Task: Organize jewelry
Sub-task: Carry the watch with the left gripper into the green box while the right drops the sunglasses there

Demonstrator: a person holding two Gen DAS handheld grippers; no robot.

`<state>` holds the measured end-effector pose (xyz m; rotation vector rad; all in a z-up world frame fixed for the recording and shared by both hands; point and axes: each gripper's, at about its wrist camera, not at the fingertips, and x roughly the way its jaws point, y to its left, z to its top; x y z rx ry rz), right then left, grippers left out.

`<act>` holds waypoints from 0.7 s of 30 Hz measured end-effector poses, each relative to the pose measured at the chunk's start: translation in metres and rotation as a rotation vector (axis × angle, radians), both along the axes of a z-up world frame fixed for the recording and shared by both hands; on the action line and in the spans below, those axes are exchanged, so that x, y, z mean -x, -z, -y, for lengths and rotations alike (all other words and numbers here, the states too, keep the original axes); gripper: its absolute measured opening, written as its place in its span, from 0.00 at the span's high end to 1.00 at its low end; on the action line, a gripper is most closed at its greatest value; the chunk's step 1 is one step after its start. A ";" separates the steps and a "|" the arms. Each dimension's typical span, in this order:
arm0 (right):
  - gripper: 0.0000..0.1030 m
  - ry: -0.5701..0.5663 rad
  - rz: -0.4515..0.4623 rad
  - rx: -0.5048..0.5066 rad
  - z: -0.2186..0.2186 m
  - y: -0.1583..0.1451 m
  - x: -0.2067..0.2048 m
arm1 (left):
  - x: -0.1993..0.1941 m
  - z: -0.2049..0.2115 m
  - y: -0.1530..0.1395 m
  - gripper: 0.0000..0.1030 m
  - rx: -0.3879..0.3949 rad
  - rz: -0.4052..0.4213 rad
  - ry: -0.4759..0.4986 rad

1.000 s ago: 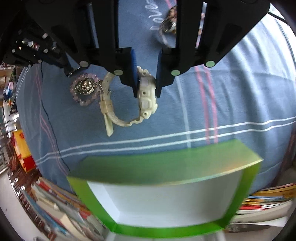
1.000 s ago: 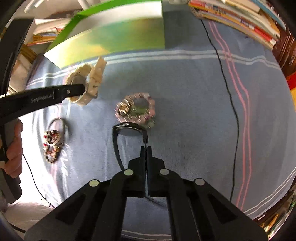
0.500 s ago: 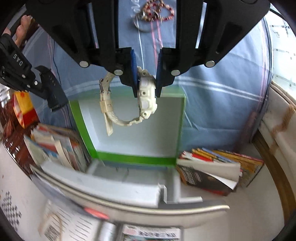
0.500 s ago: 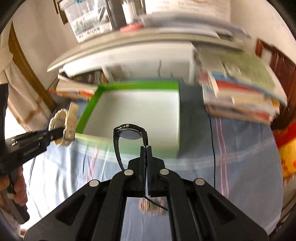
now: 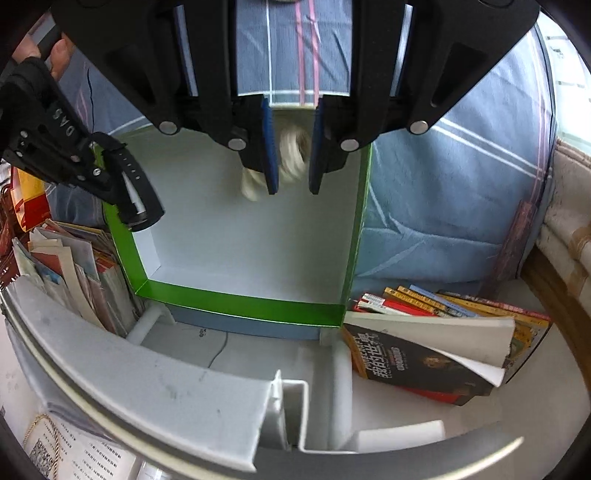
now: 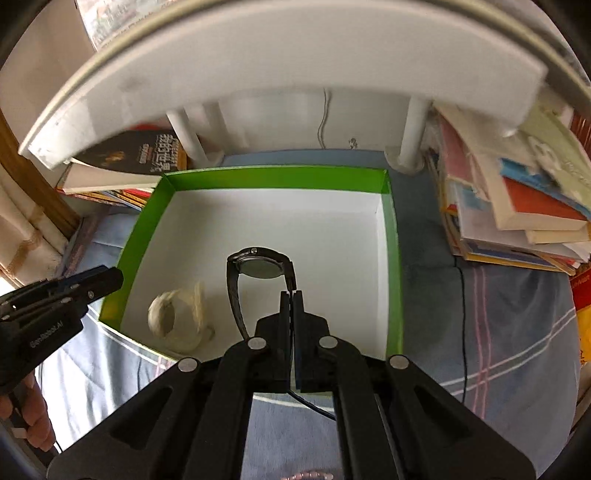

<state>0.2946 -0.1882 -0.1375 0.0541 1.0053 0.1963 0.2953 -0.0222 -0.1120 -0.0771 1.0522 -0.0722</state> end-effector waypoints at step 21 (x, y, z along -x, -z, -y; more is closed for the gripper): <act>0.38 0.043 -0.091 0.037 0.050 0.012 0.109 | 0.114 -0.049 0.022 0.35 -0.144 -0.075 -0.034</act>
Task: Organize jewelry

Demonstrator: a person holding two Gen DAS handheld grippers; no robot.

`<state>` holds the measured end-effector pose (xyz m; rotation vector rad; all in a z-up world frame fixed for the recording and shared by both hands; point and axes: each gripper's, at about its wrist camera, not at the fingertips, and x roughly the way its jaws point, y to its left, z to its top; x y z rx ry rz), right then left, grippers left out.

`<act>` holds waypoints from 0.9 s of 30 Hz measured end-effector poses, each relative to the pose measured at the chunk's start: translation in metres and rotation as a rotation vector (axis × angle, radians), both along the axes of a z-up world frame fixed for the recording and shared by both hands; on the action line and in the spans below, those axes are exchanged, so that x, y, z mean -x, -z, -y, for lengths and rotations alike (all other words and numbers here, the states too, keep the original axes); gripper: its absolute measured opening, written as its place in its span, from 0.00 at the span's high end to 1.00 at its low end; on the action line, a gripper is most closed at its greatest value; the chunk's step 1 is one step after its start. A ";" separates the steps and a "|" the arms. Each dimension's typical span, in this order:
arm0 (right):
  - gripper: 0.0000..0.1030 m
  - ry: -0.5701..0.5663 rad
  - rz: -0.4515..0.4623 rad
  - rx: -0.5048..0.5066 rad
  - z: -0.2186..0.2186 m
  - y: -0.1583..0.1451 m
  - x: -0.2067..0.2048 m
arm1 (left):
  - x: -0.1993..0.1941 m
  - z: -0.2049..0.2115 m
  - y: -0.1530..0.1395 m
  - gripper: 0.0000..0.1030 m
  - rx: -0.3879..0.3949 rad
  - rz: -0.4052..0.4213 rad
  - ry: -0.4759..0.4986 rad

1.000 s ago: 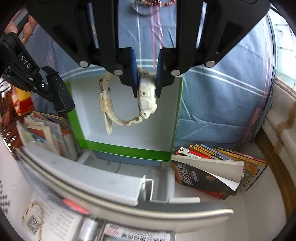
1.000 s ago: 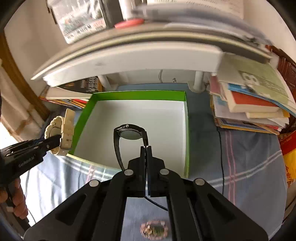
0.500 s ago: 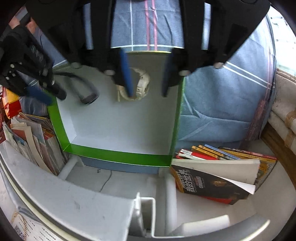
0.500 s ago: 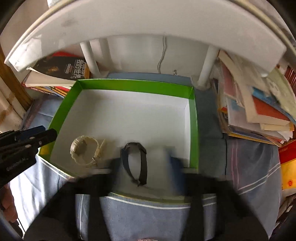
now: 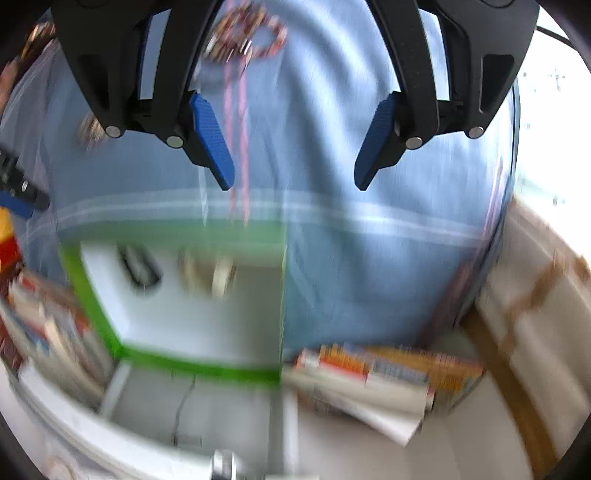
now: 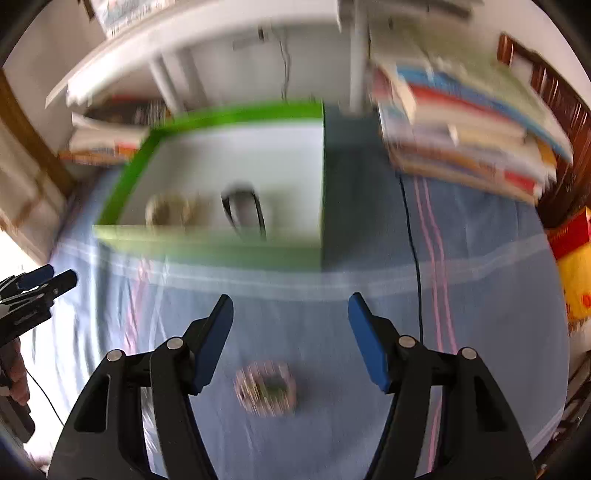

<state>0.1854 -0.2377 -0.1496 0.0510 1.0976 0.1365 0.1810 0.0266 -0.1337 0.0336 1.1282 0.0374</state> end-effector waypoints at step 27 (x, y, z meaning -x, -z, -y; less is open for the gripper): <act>0.68 -0.073 -0.167 -0.026 -0.029 0.067 0.044 | 0.098 0.010 0.048 0.30 0.037 -0.166 0.116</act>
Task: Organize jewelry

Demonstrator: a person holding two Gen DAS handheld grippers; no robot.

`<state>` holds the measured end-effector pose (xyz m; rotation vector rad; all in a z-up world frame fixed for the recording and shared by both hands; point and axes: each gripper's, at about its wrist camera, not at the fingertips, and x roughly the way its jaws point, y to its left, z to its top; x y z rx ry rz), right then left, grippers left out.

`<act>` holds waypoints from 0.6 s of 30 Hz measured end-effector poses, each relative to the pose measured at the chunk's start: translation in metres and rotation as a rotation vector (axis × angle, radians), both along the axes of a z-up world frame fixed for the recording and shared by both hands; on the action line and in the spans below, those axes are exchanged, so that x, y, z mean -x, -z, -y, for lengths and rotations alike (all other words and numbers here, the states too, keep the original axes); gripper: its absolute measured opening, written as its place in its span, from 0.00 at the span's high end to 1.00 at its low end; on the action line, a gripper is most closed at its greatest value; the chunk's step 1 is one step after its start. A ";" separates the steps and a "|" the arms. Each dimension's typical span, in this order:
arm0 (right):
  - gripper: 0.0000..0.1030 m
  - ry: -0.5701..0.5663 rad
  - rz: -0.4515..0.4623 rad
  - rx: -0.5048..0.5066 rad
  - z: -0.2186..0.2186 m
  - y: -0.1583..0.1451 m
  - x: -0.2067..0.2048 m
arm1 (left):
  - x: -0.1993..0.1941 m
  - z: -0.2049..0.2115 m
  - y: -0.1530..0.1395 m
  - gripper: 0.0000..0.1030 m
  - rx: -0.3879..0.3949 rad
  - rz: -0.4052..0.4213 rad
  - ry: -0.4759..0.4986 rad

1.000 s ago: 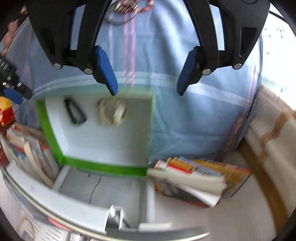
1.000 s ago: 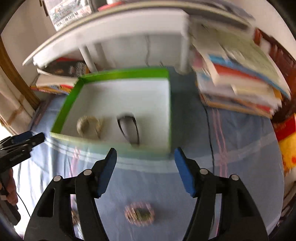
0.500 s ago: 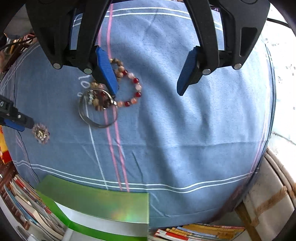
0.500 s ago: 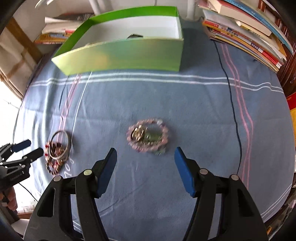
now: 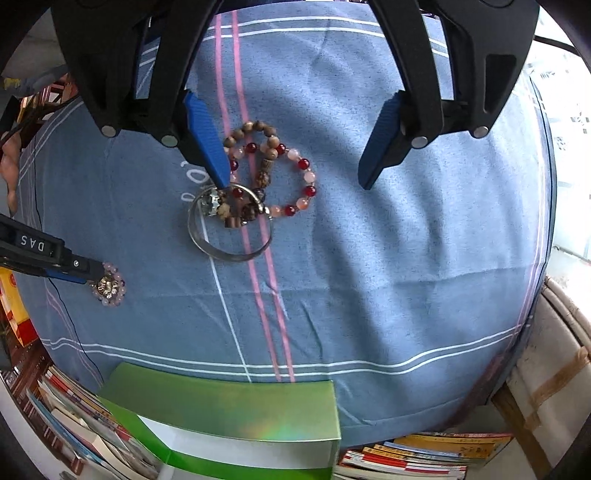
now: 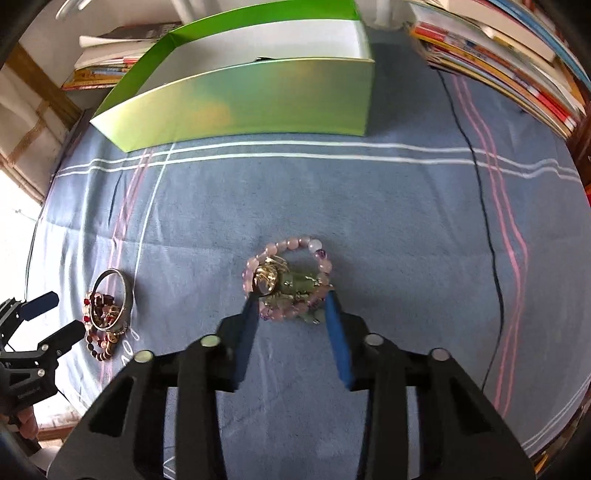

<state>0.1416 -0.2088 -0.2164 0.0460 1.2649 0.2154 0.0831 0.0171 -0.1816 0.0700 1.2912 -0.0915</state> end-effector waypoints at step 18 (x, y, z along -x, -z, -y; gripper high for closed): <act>0.73 -0.173 0.070 0.074 -0.043 -0.008 -0.013 | 0.002 -0.003 0.002 0.29 0.019 -0.028 -0.031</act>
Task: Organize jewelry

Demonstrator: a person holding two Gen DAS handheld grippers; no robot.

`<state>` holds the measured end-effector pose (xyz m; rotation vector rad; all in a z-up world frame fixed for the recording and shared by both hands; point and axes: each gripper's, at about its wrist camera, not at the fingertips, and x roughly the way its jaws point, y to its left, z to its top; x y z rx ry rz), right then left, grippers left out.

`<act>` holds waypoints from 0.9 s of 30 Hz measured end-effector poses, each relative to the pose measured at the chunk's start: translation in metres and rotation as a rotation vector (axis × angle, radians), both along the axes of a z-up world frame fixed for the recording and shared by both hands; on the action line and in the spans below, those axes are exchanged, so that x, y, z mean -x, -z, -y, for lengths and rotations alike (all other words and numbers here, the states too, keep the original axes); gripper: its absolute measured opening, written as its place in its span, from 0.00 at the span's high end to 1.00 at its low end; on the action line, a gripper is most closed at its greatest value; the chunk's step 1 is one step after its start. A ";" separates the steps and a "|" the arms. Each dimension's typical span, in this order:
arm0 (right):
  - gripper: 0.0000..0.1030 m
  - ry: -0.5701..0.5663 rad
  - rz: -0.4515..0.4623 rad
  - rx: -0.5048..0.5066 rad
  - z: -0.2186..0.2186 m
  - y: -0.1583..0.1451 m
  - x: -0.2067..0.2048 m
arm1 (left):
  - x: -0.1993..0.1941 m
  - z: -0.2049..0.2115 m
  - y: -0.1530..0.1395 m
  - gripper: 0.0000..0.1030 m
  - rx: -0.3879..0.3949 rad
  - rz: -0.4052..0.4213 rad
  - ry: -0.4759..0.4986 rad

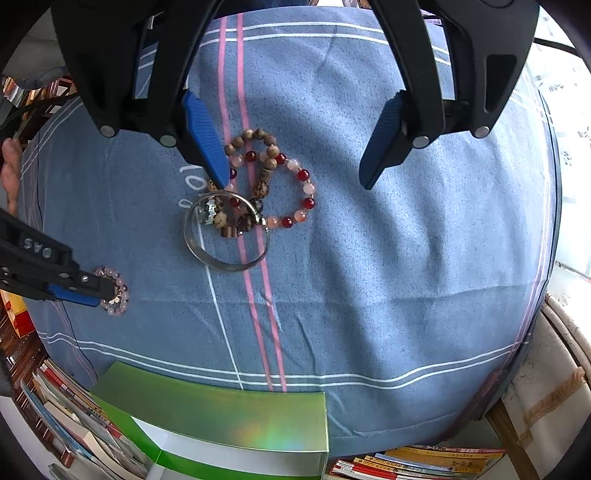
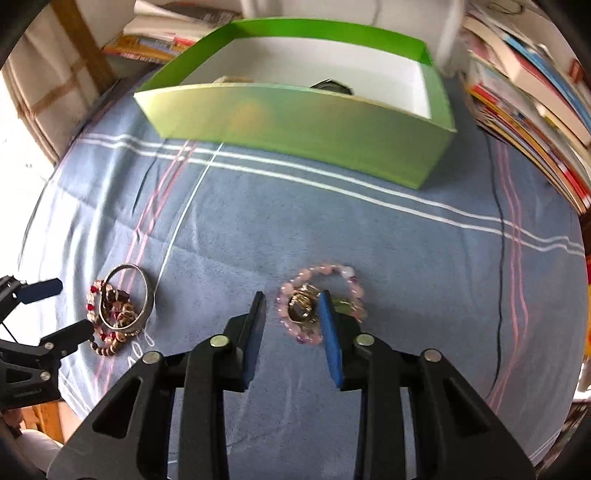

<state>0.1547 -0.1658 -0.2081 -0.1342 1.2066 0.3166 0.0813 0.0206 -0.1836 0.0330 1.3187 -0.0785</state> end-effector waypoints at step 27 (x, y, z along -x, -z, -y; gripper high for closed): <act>0.56 0.081 -0.093 -0.061 0.036 0.000 0.050 | -0.032 0.040 0.016 0.24 0.006 -0.021 0.089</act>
